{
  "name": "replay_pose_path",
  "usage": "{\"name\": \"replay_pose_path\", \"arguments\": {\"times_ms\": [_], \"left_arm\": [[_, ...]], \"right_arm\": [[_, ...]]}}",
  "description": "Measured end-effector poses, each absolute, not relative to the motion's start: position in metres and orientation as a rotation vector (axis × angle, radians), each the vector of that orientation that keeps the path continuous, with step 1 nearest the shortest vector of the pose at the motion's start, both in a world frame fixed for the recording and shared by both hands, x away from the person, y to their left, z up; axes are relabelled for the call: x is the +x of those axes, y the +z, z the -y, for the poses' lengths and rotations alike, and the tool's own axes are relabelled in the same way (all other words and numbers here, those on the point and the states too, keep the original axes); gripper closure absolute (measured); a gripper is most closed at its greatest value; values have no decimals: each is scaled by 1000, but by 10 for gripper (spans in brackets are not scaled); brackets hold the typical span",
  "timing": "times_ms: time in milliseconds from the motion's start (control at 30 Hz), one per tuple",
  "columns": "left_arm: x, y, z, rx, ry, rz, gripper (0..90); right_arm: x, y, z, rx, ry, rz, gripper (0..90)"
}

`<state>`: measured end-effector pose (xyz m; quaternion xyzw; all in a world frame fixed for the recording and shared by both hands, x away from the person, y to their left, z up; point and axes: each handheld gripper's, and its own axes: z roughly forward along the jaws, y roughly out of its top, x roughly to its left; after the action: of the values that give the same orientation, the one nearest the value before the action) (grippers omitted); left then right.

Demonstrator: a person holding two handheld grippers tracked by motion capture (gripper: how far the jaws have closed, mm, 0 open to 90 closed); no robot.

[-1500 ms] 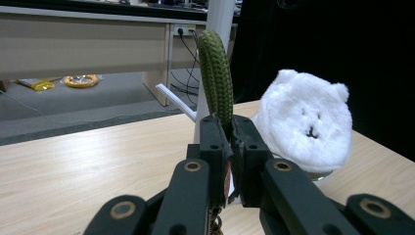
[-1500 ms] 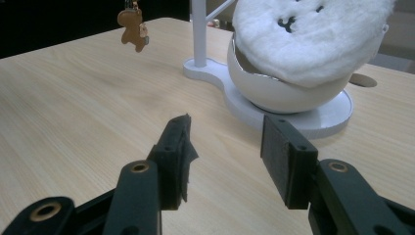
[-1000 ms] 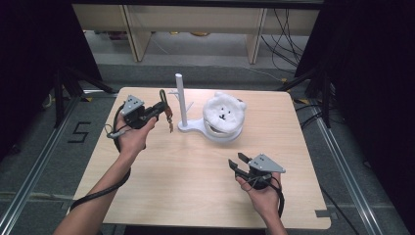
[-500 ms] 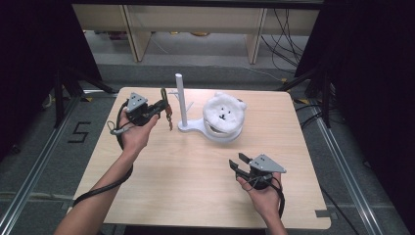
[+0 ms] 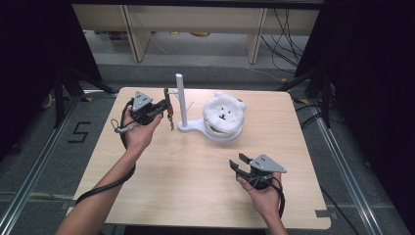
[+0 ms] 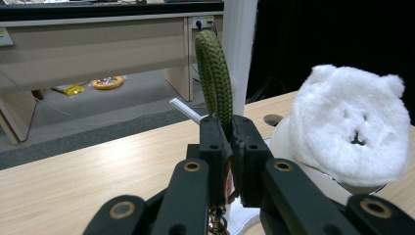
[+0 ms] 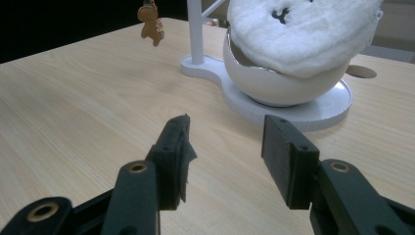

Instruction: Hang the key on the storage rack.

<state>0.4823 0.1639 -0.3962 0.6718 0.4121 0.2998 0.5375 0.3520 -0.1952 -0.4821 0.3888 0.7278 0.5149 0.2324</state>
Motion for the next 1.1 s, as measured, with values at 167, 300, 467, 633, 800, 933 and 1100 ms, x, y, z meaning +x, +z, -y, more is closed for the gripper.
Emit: {"name": "replay_pose_path", "arguments": {"times_ms": [167,300,467,633,800,933,1100], "left_arm": [[483,-395,-162,1607,724,-972,837],[483,-394,-160,1616,729,-964,837],[484,-395,-157,1629,725,-959,837],[485,-396,-153,1644,726,-951,838],[487,-397,-150,1654,728,-952,839],[488,-398,-149,1663,729,-953,839],[490,-399,-147,1669,730,-951,838]], "right_arm": [[351,-482,195,1074,1391,-1995,541],[353,-483,196,1056,1408,-2000,541],[349,-482,194,1107,1397,-1995,541],[351,-483,196,1068,1392,-2007,539],[349,-483,194,1115,1400,-1981,538],[350,-482,196,1080,1388,-2007,538],[351,-482,196,1074,1385,-2004,538]]}}
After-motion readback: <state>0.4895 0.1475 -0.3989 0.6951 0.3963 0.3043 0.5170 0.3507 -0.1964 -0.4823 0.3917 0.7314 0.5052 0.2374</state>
